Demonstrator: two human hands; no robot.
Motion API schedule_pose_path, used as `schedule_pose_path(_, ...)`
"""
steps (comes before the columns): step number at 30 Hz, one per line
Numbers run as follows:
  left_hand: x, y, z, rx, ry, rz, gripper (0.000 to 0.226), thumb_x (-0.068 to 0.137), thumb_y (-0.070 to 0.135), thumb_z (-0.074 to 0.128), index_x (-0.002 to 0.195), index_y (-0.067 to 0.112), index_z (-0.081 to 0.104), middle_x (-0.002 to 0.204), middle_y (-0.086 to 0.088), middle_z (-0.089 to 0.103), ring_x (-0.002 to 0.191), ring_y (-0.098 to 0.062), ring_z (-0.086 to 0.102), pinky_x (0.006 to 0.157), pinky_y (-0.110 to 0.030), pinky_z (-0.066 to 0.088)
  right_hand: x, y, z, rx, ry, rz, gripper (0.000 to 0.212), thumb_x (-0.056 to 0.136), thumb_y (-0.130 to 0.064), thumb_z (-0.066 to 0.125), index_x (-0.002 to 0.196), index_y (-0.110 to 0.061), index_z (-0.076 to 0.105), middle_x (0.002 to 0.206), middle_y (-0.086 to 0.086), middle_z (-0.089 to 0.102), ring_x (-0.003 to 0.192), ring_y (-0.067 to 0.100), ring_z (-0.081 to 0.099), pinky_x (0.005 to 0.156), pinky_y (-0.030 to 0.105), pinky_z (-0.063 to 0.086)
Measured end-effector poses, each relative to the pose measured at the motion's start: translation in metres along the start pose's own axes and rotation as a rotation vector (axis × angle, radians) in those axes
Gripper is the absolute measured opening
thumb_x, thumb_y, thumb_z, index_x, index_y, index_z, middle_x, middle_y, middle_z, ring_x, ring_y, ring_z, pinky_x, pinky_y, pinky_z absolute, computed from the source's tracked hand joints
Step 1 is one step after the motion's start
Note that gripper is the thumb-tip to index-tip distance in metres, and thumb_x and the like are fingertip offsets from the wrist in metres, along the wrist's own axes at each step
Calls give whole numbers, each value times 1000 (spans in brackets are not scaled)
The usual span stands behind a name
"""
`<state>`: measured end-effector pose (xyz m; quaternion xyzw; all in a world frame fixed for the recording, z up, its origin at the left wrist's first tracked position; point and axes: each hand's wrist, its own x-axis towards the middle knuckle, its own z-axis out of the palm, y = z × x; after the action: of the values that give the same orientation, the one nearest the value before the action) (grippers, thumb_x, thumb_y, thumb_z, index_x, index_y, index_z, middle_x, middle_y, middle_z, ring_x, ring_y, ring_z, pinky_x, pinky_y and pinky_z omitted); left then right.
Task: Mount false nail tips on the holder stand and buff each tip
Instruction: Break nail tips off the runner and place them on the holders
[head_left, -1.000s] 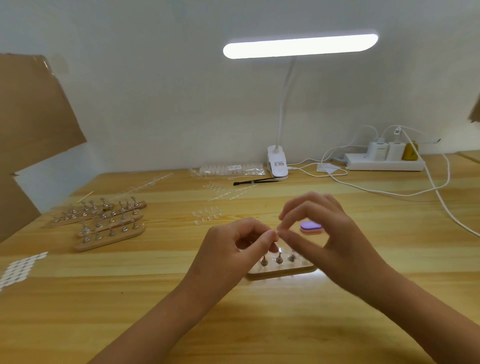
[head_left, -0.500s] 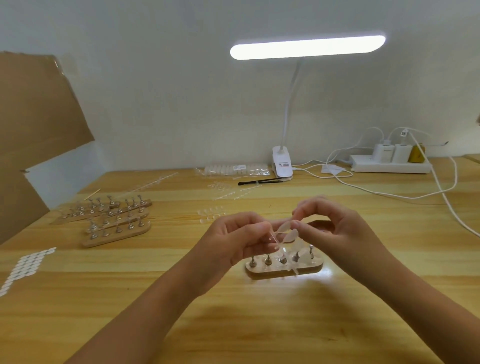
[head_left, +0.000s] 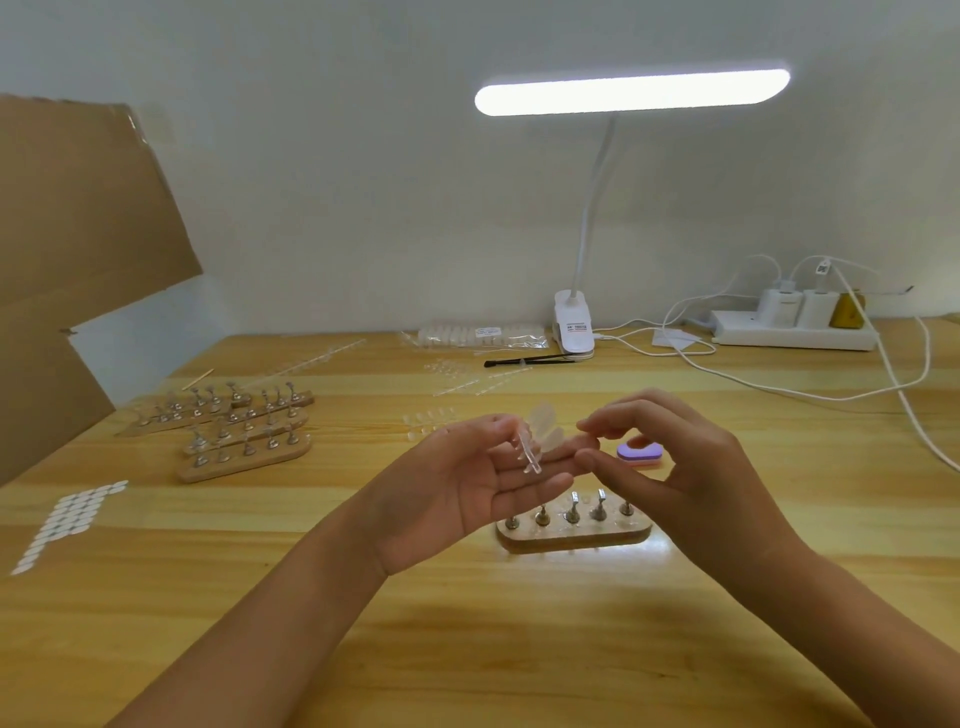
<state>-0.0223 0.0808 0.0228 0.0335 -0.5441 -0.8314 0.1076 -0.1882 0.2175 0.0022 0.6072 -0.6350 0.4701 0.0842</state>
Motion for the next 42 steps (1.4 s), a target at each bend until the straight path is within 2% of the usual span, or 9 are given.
schedule_pose_path(5, -1, 2, -10, -81, -49, -37, 17, 84, 27, 76, 79, 12, 69, 137, -32, 53, 132, -40, 52, 107, -40, 47, 3, -2, 4, -22, -3, 8, 33, 80, -47, 60, 98, -21, 70, 96, -10, 65, 91, 9, 61, 74, 20, 51)
schedule_pose_path(11, -5, 14, -26, -158, -32, 4, 15, 86, 25, 74, 79, 14, 66, 140, -37, 47, 134, -46, 47, 110, -48, 43, 30, -14, 14, -16, -49, 42, 22, 80, -31, 71, 95, -14, 69, 93, -7, 66, 90, 5, 61, 80, 29, 54)
schedule_pose_path(14, -8, 23, -39, -166, -8, 37, 14, 93, 24, 65, 83, 14, 64, 143, -35, 45, 135, -47, 45, 111, -50, 41, 41, -26, 18, 130, 25, 135, 16, 80, -28, 73, 93, -19, 69, 91, -10, 67, 89, 4, 64, 82, 25, 53)
schedule_pose_path(17, -10, 31, -55, -175, 121, 115, 14, 93, 23, 62, 82, 16, 65, 146, -25, 49, 134, -42, 48, 110, -49, 41, 31, -33, 27, 193, 113, 181, 17, 78, -32, 71, 91, -21, 67, 93, -10, 67, 92, 6, 64, 85, 26, 54)
schedule_pose_path(20, -10, 31, -70, -216, 281, 175, 13, 91, 24, 63, 80, 18, 65, 138, -13, 60, 120, -28, 62, 98, -43, 53, 11, -32, 37, 32, 13, 148, 23, 77, -33, 72, 91, -15, 68, 101, -8, 63, 99, 10, 61, 90, 28, 50)
schedule_pose_path(24, -3, 18, -74, -329, 439, 143, 15, 88, 26, 64, 75, 19, 65, 109, -4, 70, 89, -19, 67, 80, -36, 56, 1, -23, 46, -97, -139, 144, 21, 78, -34, 76, 89, -18, 68, 108, -13, 55, 105, 7, 54, 87, 6, 35)
schedule_pose_path(27, 0, 12, -70, -325, 433, 70, 12, 83, 26, 67, 73, 20, 66, 102, -2, 69, 88, -18, 65, 82, -38, 54, -1, -20, 52, -150, -191, 146, 21, 80, -33, 78, 91, -18, 69, 113, -15, 50, 109, 6, 50, 82, 4, 32)
schedule_pose_path(33, 4, 9, -67, -290, 407, 33, 11, 82, 27, 67, 73, 21, 65, 101, 1, 69, 89, -16, 64, 84, -37, 52, 1, -20, 52, -212, -206, 149, 23, 82, -34, 76, 94, -16, 70, 113, -14, 48, 111, 10, 50, 84, 20, 36)
schedule_pose_path(42, 6, 6, -68, -299, 423, 30, 10, 81, 28, 67, 74, 22, 65, 99, 3, 69, 86, -14, 63, 83, -32, 49, 2, -20, 56, -210, -290, 197, 23, 84, -39, 73, 94, -19, 67, 113, -19, 41, 106, 7, 51, 73, 12, 34)
